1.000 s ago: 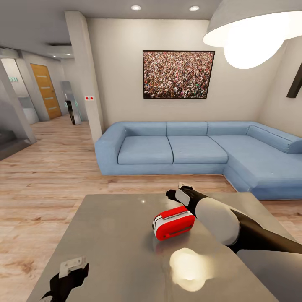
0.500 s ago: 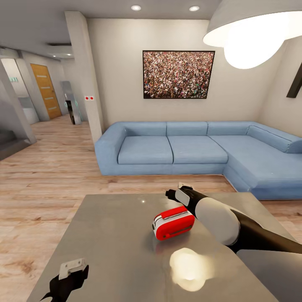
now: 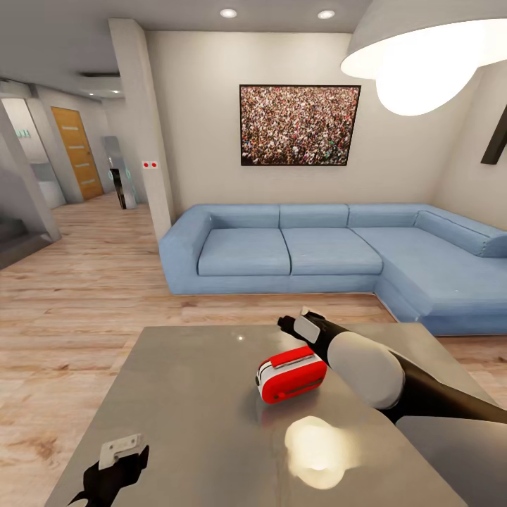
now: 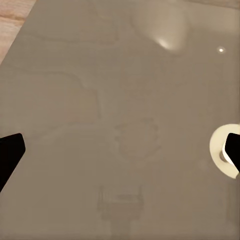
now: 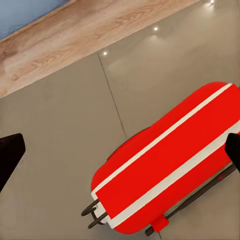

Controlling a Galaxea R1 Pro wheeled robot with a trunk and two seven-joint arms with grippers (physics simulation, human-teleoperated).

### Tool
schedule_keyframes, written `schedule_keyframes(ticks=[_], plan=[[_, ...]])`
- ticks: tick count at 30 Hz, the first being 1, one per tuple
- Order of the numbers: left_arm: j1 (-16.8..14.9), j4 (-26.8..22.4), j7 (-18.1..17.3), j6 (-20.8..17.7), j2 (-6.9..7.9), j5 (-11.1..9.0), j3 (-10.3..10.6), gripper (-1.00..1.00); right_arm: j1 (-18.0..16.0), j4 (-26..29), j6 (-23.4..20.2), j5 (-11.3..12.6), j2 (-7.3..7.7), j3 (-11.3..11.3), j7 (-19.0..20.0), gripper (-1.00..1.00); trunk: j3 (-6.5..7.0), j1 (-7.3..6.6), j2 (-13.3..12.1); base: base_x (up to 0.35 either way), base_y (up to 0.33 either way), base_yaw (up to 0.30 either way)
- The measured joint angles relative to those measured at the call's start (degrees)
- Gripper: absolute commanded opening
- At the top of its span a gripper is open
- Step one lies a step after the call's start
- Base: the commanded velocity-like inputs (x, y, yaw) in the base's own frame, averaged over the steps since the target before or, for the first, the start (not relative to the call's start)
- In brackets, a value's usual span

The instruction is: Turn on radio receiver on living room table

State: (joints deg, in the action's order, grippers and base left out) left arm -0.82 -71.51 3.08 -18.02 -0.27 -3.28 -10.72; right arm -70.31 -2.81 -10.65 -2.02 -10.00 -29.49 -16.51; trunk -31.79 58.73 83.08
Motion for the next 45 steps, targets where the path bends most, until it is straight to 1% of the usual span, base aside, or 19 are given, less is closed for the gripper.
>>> schedule_keyframes(ticks=[5, 7, 8, 10, 12, 14, 17, 21, 45], plan=[[0.0, 0.0, 0.0, 0.1, -0.05, 0.0, 0.0, 1.00, 0.0, 0.0, 0.0, -0.2, 0.00, 0.0, -0.2, 1.00, 0.00, 0.00, 0.0, 0.000, 0.000, 0.000], [0.0, 0.1, 0.0, 0.1, -0.07, -0.1, 0.0, 1.00, 0.0, 0.0, 0.0, -0.2, 0.00, 0.0, -1.0, 1.00, 0.00, 0.00, 0.0, 0.000, 0.000, 0.000], [0.0, 0.1, 0.0, 0.1, -0.06, -0.1, 0.0, 1.00, 0.0, 0.0, 0.1, -0.2, 0.00, 0.0, -2.2, 1.00, 0.00, 0.00, 0.0, 0.000, 0.000, 0.000], [0.0, 0.1, 0.0, 0.1, -0.02, -0.1, 0.0, 1.00, 0.0, 0.0, 0.8, -0.2, 0.00, -0.1, -6.1, 1.00, 0.00, 0.00, 0.0, 0.000, 0.000, 0.000], [0.0, 0.1, 0.0, 0.2, -0.01, -0.1, 0.0, 1.00, 0.0, 0.0, 3.5, -0.1, 0.00, -0.1, -9.5, 1.00, 0.00, 0.00, 0.0, 0.000, 0.000, 0.000], [0.0, 0.1, 0.0, 0.2, 0.00, 0.0, 0.0, 1.00, 0.0, -0.1, 6.1, 0.1, 0.00, -0.1, -11.2, 1.00, 0.00, 0.00, 0.0, 0.000, 0.000, 0.000], [0.0, 0.1, 0.0, 0.2, 0.00, -0.1, 0.0, 1.00, 0.0, -0.1, 7.4, 0.2, 0.00, -0.1, -11.9, 1.00, 0.00, 0.00, 0.0, 0.000, 0.000, 0.000], [0.0, 0.1, 0.0, 0.2, 0.00, -0.1, 0.0, 1.00, 0.0, -0.2, 8.0, 0.3, 0.00, -0.2, -12.1, 1.00, 0.00, 0.00, 0.0, 0.000, 0.000, 0.000], [0.0, 0.0, -0.3, 0.2, -0.16, -0.4, 0.0, 1.00, 0.1, -1.2, 7.4, 0.3, 0.00, -0.1, -12.3, 1.00, 0.00, 0.00, 0.0, 0.000, 0.000, 0.000]])
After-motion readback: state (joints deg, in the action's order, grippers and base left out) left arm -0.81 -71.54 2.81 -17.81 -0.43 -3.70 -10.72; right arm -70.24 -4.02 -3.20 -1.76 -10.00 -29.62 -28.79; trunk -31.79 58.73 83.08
